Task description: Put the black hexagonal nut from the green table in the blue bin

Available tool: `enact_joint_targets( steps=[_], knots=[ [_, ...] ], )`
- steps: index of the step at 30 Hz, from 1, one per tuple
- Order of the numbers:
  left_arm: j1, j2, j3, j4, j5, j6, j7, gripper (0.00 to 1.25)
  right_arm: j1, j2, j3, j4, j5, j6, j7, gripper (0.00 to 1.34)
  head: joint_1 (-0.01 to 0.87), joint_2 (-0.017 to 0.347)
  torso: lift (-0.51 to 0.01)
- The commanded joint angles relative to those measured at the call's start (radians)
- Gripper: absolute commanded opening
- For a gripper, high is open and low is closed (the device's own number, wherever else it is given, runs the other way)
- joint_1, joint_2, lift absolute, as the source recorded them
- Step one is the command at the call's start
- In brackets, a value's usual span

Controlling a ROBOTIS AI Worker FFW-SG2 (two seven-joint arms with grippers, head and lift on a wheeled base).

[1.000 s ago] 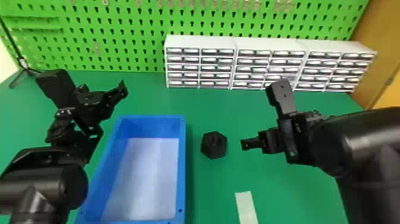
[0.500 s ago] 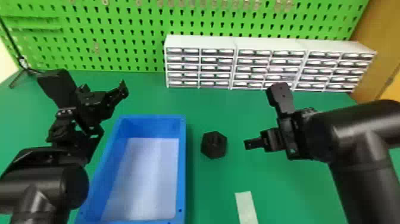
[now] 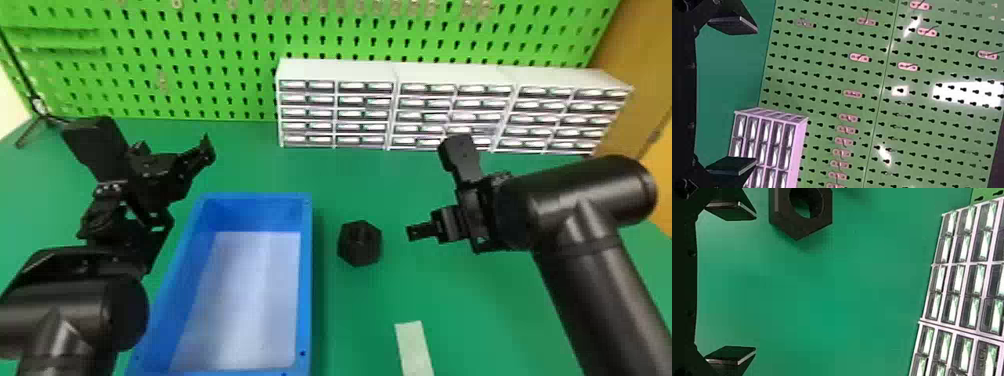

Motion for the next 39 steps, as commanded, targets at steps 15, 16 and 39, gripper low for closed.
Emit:
enact_joint_targets(
  steps=[15,16,39],
  knots=[
    [0.0,0.0,0.002,0.0,0.0,0.0,-0.001,1.14,-0.09,0.028,0.035,0.238,0.042,-0.141,0.068,1.24,0.692,0.008,-0.097],
    [0.0,0.0,0.003,0.0,0.0,0.0,0.0,1.14,-0.096,0.031,0.038,0.242,0.05,-0.144,0.072,1.24,0.692,0.008,-0.097],
    [0.0,0.0,0.002,0.0,0.0,0.0,0.0,1.14,-0.161,0.069,0.073,0.405,0.058,-0.268,0.094,1.24,0.692,0.008,-0.097]
  ],
)
